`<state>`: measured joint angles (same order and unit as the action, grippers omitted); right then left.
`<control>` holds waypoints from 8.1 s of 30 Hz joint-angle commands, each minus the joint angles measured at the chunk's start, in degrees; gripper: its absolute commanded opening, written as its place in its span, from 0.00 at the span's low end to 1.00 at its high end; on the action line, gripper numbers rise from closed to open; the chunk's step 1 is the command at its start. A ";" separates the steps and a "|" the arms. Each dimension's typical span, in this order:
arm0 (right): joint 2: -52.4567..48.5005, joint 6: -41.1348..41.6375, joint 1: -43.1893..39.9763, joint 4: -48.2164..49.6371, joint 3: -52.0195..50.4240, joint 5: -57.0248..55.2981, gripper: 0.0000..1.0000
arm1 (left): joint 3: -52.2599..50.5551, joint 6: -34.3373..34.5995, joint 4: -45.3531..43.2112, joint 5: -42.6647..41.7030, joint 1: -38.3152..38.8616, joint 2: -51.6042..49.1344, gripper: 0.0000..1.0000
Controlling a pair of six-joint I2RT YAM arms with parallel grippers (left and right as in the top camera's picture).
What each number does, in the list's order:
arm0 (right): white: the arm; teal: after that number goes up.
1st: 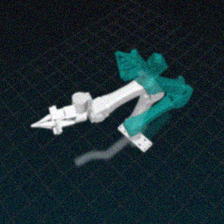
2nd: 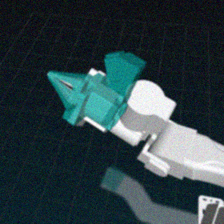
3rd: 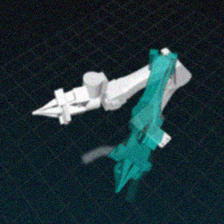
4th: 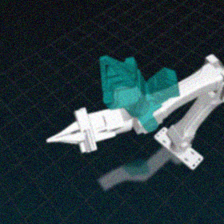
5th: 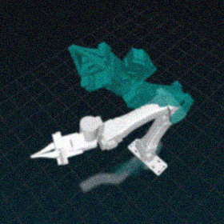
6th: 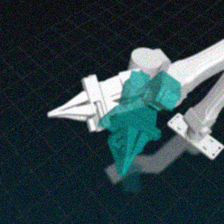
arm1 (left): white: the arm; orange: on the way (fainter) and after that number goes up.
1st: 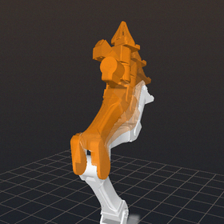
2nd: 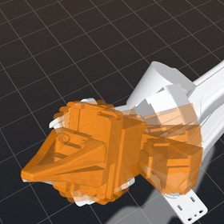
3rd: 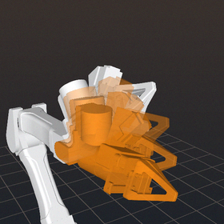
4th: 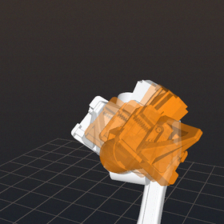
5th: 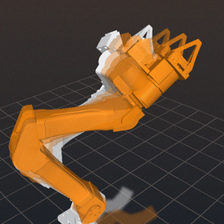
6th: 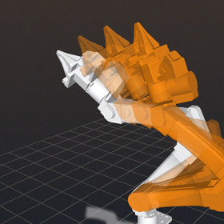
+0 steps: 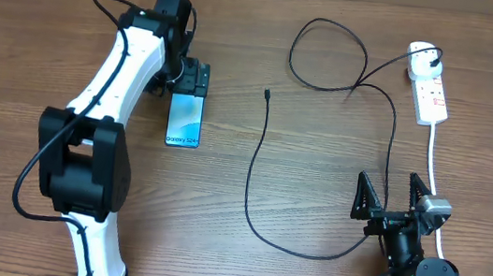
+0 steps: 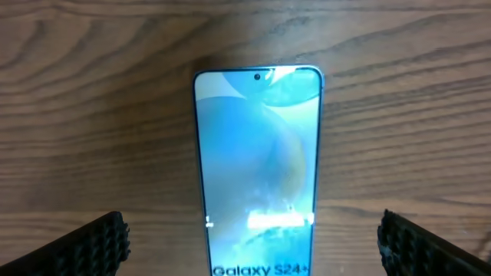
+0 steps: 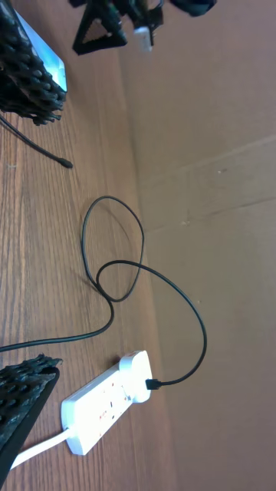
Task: Plug charger to phone and switch on socket
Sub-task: 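Move the left gripper over the Galaxy S24+ phone and lower, then close the left gripper on the phone's bottom edge, then lift the phone with the left gripper and tilt it upright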
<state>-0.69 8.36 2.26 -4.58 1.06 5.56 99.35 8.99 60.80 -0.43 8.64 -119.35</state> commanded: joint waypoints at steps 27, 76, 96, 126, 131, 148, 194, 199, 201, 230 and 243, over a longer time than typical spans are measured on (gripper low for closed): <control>0.52 0.17 0.26 0.20 -0.61 -0.35 1.00 | -10.99 -7.32 -9.29 -1.01 1.53 -1.31 1.00; 0.52 0.17 0.26 0.20 -0.61 -0.35 1.00 | -15.98 3.28 -14.25 0.83 1.57 -1.31 0.97; 0.52 0.17 0.26 0.20 -0.61 -0.35 1.00 | -18.64 3.26 -18.69 0.83 1.57 -1.31 0.89; 0.52 0.17 0.26 0.20 -0.61 -0.35 1.00 | -11.93 4.81 -11.13 0.39 1.51 -1.29 0.65; 0.52 0.17 0.26 0.20 -0.61 -0.35 1.00 | -5.16 5.44 -5.31 0.39 1.51 -1.29 0.64; 0.52 0.17 0.26 0.20 -0.61 -0.35 1.00 | 7.80 12.04 9.22 -4.37 1.51 -1.29 0.59; -34.29 10.93 0.26 -20.33 34.10 26.27 1.00 | 14.05 26.10 13.70 -26.47 1.51 -0.42 0.04; -45.48 10.93 0.26 -28.04 41.68 26.27 1.00 | 16.63 27.89 17.33 -28.59 1.40 -0.37 0.04; -48.87 10.97 0.26 -28.61 42.69 26.29 1.00 | 16.98 28.17 17.90 -32.06 1.33 -0.37 0.04; -58.38 11.19 0.26 -28.74 42.82 28.20 1.00 | 17.00 43.91 28.33 -70.18 -0.85 -0.37 0.04; -58.71 11.21 0.26 -28.79 42.80 28.22 1.00 | 17.00 48.89 27.23 -71.01 -2.03 -0.37 0.04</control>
<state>-59.16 19.51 2.28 -33.28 42.37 33.23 114.65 56.12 88.09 -67.55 6.50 -120.79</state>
